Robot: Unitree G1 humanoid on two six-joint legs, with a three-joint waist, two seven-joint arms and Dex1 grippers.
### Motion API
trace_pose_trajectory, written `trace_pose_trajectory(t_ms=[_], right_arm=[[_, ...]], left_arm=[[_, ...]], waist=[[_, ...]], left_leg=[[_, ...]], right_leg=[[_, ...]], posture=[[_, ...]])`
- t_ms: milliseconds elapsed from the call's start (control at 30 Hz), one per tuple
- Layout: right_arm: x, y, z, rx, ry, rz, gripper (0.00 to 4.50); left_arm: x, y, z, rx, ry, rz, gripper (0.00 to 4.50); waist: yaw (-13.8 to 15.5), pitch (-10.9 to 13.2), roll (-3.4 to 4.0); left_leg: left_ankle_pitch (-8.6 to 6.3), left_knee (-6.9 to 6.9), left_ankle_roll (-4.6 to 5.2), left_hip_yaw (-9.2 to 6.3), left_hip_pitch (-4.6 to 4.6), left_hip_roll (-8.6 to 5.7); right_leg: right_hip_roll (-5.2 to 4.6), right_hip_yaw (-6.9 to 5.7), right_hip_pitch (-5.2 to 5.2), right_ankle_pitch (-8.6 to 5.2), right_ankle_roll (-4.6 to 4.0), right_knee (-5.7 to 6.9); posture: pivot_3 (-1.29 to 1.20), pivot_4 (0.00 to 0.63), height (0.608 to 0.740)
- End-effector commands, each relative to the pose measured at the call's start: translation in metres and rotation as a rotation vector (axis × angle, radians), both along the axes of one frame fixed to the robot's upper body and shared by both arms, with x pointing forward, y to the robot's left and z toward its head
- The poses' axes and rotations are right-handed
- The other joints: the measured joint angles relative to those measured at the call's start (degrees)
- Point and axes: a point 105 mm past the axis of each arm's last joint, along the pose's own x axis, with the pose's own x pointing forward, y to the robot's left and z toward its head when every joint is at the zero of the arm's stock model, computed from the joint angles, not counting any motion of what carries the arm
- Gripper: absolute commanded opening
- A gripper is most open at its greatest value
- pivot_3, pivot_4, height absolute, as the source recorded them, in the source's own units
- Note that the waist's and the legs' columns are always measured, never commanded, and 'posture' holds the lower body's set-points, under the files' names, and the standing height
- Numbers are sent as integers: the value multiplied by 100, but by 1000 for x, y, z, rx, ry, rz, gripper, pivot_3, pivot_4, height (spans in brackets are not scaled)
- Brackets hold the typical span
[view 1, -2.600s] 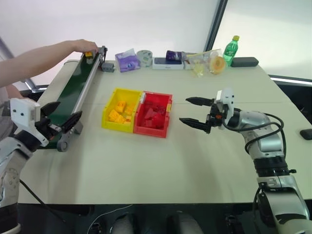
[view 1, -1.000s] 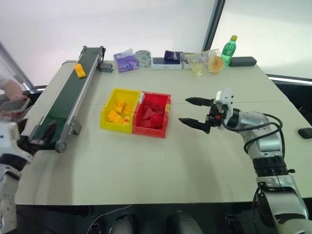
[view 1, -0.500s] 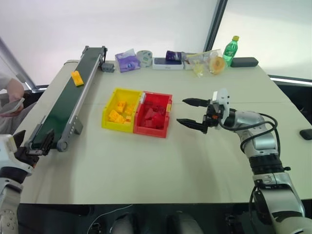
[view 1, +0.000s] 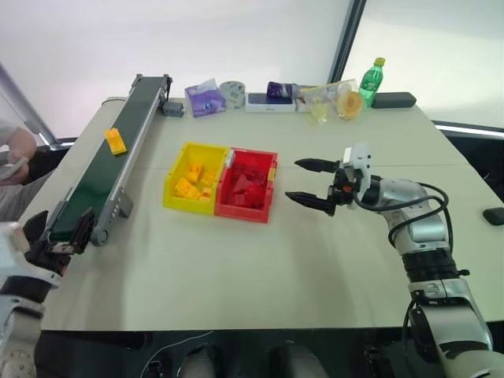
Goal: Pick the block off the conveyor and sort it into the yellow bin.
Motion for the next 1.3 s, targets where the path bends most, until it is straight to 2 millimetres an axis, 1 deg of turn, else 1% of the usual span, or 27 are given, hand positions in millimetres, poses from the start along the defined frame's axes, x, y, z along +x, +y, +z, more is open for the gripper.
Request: trace_pose_trajectory(t_ms=[33, 133, 300, 333, 467, 500, 633, 700, 767, 867, 967, 1033, 1067, 1100, 1167, 1300], right_arm=[[-2, 3, 14, 16, -59, 17, 4500], [-2, 3, 15, 13, -60, 19, 4500], [-2, 4, 15, 15, -60, 20, 4500], [-2, 4, 15, 16, -60, 20, 4500], [-3, 5, 14, 20, -59, 17, 4500], [-3, 5, 14, 21, -58, 17, 4500], [-4, 6, 14, 23, -57, 13, 4500], [-4, 5, 14, 24, -56, 10, 4500], [-5, 4, 13, 19, -58, 4, 4500], [-5, 2, 14, 23, -58, -4, 4500], [-7, 2, 13, 23, -57, -7, 4500], [-7, 1, 14, 24, -58, -10, 4500], [-7, 1, 14, 25, -59, -11, 4500], [-7, 1, 14, 26, -59, -12, 4500], [-7, 1, 15, 27, -59, -12, 4500], [-6, 1, 14, 26, -57, -14, 4500]], left_arm=[[-5, 2, 8, 47, -30, 25, 4420], [-1, 3, 11, 55, -32, 27, 4420], [19, 2, 12, 123, 55, 14, 4420], [25, 5, 11, 116, 94, 32, 4420], [58, 6, 26, 115, 127, 72, 4420], [66, 8, 28, 81, 139, 81, 4420], [89, 15, 31, 41, 196, 145, 4420], [99, 17, 33, 52, 218, 164, 4420], [106, 19, 30, 43, 251, 182, 4420], [112, 15, 22, 26, 302, 164, 4420], [113, 14, 12, -30, 343, 160, 4420], [113, 11, 5, 1, 376, 136, 4420], [111, 12, 0, -11, 392, 142, 4420], [111, 12, 0, -13, 387, 137, 4191], [110, 11, 3, -18, 362, 139, 3571], [109, 14, 13, 16, 335, 155, 1613]], waist=[[1, 0, 0], [23, 0, 0], [20, 0, 0], [16, 0, 0], [34, 0, -1], [26, 0, 0], [15, 0, 0], [1, 0, 0], [1, 0, 0], [4, 0, 0], [14, 0, 0], [17, 0, 0], [17, 0, 0], [17, 0, 0], [18, 0, 0], [6, 0, 0]], left_leg=[[0, 1, 0, 0, 0, 0], [-4, 3, 7, 0, 0, -2], [-5, 2, 9, -2, 0, -1], [-5, 2, 8, -2, 0, -1], [0, 3, 1, -2, 0, -1], [0, 3, 0, -2, 0, -1], [0, 1, 0, 0, 0, -3], [0, -2, -1, 1, 0, -2], [1, -3, -1, 4, 0, -1], [1, -2, -2, 5, 0, -1], [1, -2, -2, 5, -1, -1], [1, -1, -2, 5, -1, -1], [1, -1, -2, 5, -1, -1], [1, -1, -2, 5, -1, -2], [1, 0, -2, 5, 0, -2], [1, -1, -2, 5, 0, -2]], right_leg=[[0, 0, 1, 0, 0, 0], [-1, 0, 3, 0, 0, -1], [0, -1, 3, 0, 0, 0], [0, -1, 3, 0, 0, 0], [1, -2, 4, 0, 0, 1], [1, -2, 4, 0, 0, 1], [0, -1, 3, 1, 1, 0], [1, -1, 1, 0, 2, -1], [3, -1, -2, 0, 2, -1], [3, -1, -2, 1, 2, -1], [2, -1, -2, 1, 2, 0], [1, -1, -2, 1, 2, 0], [1, -1, -2, 1, 2, 0], [0, -1, -2, 1, 2, 0], [0, -1, -2, 1, 2, 1], [1, -1, -2, 1, 2, 1]], posture=[[0, 150, 740], [0, 150, 740], [0, 150, 740], [0, 150, 740], [0, 150, 740], [0, 150, 740], [0, 150, 740], [0, 150, 740], [0, 150, 740], [0, 150, 740], [0, 150, 740], [0, 150, 740], [0, 150, 740], [0, 150, 740], [0, 150, 740], [0, 150, 740]])
